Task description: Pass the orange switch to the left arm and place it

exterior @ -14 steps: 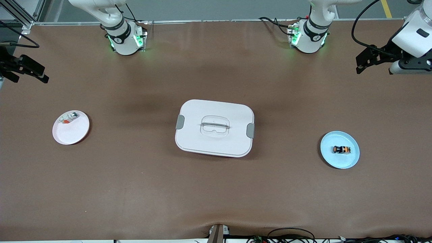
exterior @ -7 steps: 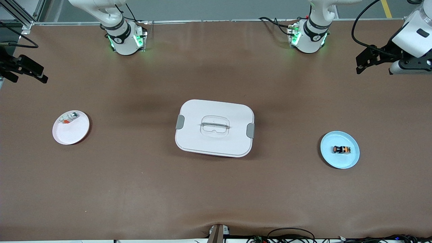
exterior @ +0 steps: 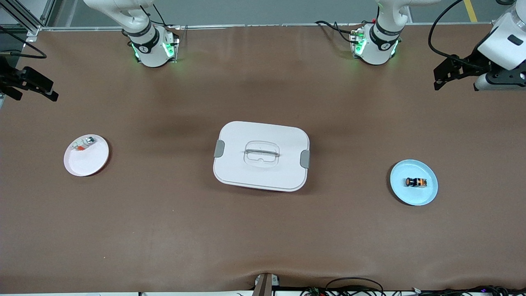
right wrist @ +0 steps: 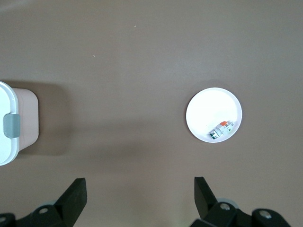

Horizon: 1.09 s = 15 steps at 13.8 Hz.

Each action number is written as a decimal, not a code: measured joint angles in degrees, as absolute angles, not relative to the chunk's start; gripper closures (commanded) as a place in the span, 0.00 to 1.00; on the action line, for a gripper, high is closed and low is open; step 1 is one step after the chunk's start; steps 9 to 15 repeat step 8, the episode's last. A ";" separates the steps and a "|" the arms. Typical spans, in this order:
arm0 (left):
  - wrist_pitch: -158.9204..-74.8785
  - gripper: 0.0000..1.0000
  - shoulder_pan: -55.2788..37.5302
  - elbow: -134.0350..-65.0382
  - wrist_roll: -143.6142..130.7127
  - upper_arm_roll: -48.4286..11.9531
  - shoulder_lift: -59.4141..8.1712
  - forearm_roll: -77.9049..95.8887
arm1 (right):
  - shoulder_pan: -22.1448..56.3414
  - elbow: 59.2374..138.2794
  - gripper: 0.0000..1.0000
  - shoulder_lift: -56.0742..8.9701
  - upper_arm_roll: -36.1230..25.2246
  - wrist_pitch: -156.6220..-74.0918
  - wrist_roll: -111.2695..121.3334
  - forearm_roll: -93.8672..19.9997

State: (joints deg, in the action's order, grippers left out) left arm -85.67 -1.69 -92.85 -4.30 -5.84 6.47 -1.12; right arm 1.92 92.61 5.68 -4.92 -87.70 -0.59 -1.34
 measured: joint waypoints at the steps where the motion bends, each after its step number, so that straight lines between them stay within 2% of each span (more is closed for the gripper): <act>1: -85.67 0.00 -1.69 -92.85 -4.30 -5.84 6.47 -1.12 | 1.92 92.61 0.00 5.68 -4.95 -87.68 -0.59 -1.29; 15: -85.67 0.00 -1.70 -92.85 -4.30 -5.89 6.47 -1.12 | 1.92 92.61 0.00 5.68 -4.76 -87.66 -0.59 -0.67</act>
